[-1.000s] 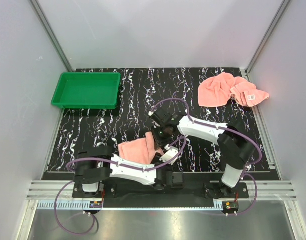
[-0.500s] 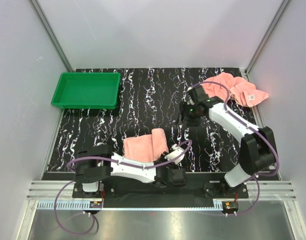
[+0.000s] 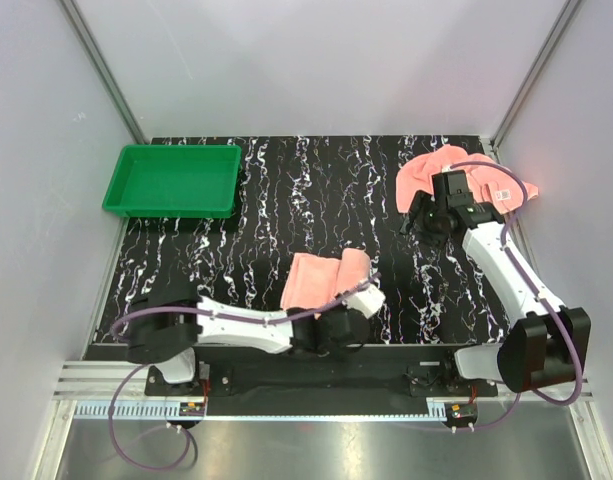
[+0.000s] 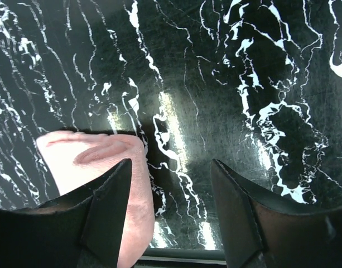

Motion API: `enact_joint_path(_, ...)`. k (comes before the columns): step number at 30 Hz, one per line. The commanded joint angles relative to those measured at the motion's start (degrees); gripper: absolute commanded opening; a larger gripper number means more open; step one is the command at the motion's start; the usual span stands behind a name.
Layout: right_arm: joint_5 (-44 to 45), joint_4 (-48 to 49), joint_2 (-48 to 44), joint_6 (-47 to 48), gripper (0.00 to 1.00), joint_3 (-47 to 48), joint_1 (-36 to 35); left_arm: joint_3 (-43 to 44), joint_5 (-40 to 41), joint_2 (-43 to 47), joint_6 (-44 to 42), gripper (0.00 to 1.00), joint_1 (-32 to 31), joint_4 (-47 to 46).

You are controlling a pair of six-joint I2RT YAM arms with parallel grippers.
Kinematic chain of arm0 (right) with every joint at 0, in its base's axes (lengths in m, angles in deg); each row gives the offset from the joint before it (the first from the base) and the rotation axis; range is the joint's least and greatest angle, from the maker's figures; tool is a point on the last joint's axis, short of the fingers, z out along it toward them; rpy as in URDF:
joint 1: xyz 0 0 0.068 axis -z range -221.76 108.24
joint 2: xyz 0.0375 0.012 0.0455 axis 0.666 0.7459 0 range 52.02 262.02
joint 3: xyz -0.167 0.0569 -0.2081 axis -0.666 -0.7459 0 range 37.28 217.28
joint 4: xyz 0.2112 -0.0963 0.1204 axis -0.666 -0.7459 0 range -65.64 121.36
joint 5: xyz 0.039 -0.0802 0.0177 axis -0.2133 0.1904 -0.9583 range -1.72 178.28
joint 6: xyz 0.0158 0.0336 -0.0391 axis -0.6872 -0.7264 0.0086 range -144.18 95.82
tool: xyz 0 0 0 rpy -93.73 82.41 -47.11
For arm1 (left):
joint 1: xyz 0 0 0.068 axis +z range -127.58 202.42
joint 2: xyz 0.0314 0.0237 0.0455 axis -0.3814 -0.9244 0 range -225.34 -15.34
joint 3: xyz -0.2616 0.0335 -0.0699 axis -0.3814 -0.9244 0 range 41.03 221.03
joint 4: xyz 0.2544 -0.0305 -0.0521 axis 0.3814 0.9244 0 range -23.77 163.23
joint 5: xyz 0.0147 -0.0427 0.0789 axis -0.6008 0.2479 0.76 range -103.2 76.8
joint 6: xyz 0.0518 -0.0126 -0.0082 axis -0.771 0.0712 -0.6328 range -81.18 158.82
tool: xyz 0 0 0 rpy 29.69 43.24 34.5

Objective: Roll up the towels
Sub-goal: Roll the towel

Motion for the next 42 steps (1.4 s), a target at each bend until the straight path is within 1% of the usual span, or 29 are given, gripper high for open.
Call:
enact_joint_path(1, -0.44, 1.08, -2.77, -2.01, 0.65, -1.88, 0.00, -3.53, -6.57, 7.70, 8.40, 0.19, 2.64, -4.80)
enact_joint_path(2, -1.41, 1.87, -3.55, -2.27, 0.65, -2.59, 0.00, -4.59, -7.56, 8.58, 13.56, 0.20, 3.87, -5.16)
enact_joint_path(4, -3.43, 4.59, -4.70, -3.41, 0.65, -4.78, 0.00, -8.98, -9.41, 11.57, 17.72, 0.20, 4.58, -6.91)
enact_joint_path(8, -3.97, 7.15, -7.51, -5.70, 0.65, -7.25, 0.00, -18.03, -13.01, 16.49, 27.47, 0.20, 6.86, -15.60)
enact_joint_path(9, -4.06, 7.06, -7.52, -5.70, 0.65, -7.25, 0.00, -19.96, -14.15, 17.46, 28.98, 0.20, 7.56, -20.14)
enact_joint_path(10, -3.97, 6.80, -7.52, -5.70, 0.65, -7.25, 0.00, -24.42, -16.17, 19.21, 30.21, 0.20, 8.18, -22.45)
enact_joint_path(11, -4.06, 6.54, -7.52, -5.44, 0.65, -7.25, -0.09, -26.38, -17.23, 20.01, 32.22, 0.19, 9.41, -24.91)
enact_joint_path(12, -4.06, 6.53, -7.52, -5.35, 0.65, -7.25, 0.00, -28.57, -17.94, 21.06, 32.85, 0.19, 9.85, -29.37)
enact_joint_path(14, -4.93, 6.79, -8.30, -5.70, 0.65, -7.95, 0.00, -33.50, -18.82, 24.31, 34.87, 0.18, 10.99, -32.57)
enact_joint_path(15, -5.98, 8.36, -8.57, -5.87, 0.65, -8.56, 0.00, -35.17, -18.74, 25.45, 35.66, 0.18, 11.26, -35.71)
enact_joint_path(16, -8.86, 9.34, -9.09, -6.14, 0.65, -9.79, 0.00, -36.84, -18.82, 26.77, 36.71, 0.18, 11.70, -37.75)
enact_joint_path(17, -11.42, 10.91, -9.71, -6.31, 0.65, -10.67, 0.00, -40.51, -18.82, 29.48, 38.38, 0.18, 12.40, -39.68)
enact_joint_path(18, -14.49, 15.19, -10.15, -6.32, 0.65, -11.72, 0.00, -41.77, -18.82, 30.47, 39.09, 0.18, 12.67, -42.66)
enact_joint_path(19, -21.74, 17.84, -10.41, -6.49, 0.66, -14.26, 0.00, -43.08, -18.91, 31.61, 39.62, 0.18, 13.10, -43.65)
enact_joint_path(20, -25.47, 23.44, -11.03, -7.10, 0.67, -15.68, -0.09, -44.40, -19.08, 33.18, 40.23, 0.18, 13.72, -44.18)
enact_joint_path(22, -33.72, 28.13, -11.29, -8.42, 0.69, -19.79, -0.09, -45.12, -19.26, 34.78, 40.50, 0.18, 14.08, -44.01)
enact_joint_path(24, -38.05, 34.53, -11.47, -10.34, 0.70, -22.27, -0.09, -46.78, -19.17, 36.70, 41.64, 0.18, 14.60, -44.36)
enact_joint_path(25, -41.73, 36.57, -11.47, -10.97, 0.72, -24.72, -0.09, -47.31, -19.17, 37.15, 42.17, 0.18, 14.69, -44.62)
enact_joint_path(27, -44.74, 41.57, -11.47, -12.99, 0.76, -27.10, -0.27, -49.41, -19.09, 37.51, 43.84, 0.18, 15.04, -46.28)
enact_joint_path(30, -44.84, 45.64, -11.21, -13.08, 0.83, -30.62, -2.37, -51.18, -19.35, 36.63, 45.25, 0.18, 15.48, -48.66)
enact_joint_path(31, -43.80, 46.43, -10.86, -13.26, 0.84, -32.11, -4.29, -51.97, -19.44, 36.37, 45.77, 0.18, 15.48, -49.01)
enact_joint_path(32, -43.09, 49.74, -9.64, -14.30, 0.88, -33.08, -5.87, -52.15, -19.44, 35.93, 45.95, 0.18, 15.48, -49.71)
enact_joint_path(33, -42.39, 51.34, -8.84, -14.92, 0.89, -33.96, -7.28, -52.67, -19.53, 35.40, 46.30, 0.18, 15.57, -50.42)
enact_joint_path(34, -40.38, 52.92, -7.79, -15.45, 0.90, -35.28, -10.52, -53.20, -19.79, 34.44, 46.74, 0.18, 15.57, -51.21)
enact_joint_path(35, -39.66, 57.29, -5.34, -17.02, 0.91, -36.07, -11.94, -53.46, -19.88, 33.82, 47.01, 0.18, 15.57, -52.43)
enact_joint_path(37, -37.73, 62.06, -2.35, -18.61, 0.95, -38.01, -14.58, -53.56, -20.14, 32.51, 47.36, 0.17, 15.57, -52.88)
enact_joint_path(38, -37.37, 66.87, 0.89, -19.66, 0.96, -38.36, -16.42, -53.73, -20.32, 32.15, 47.53, 0.17, 15.57, -53.67)
enact_joint_path(39, -37.20, 69.18, 2.49, -20.02, 0.99, -38.71, -17.31, -53.82, -20.32, 31.80, 47.62, 0.17, 15.66, -54.20)
enact_joint_path(42, -36.58, 76.91, 8.47, -20.64, 1.00, -38.81, -19.07, -54.35, -20.49, 30.04, 48.24, 0.16, 15.57, -56.48)
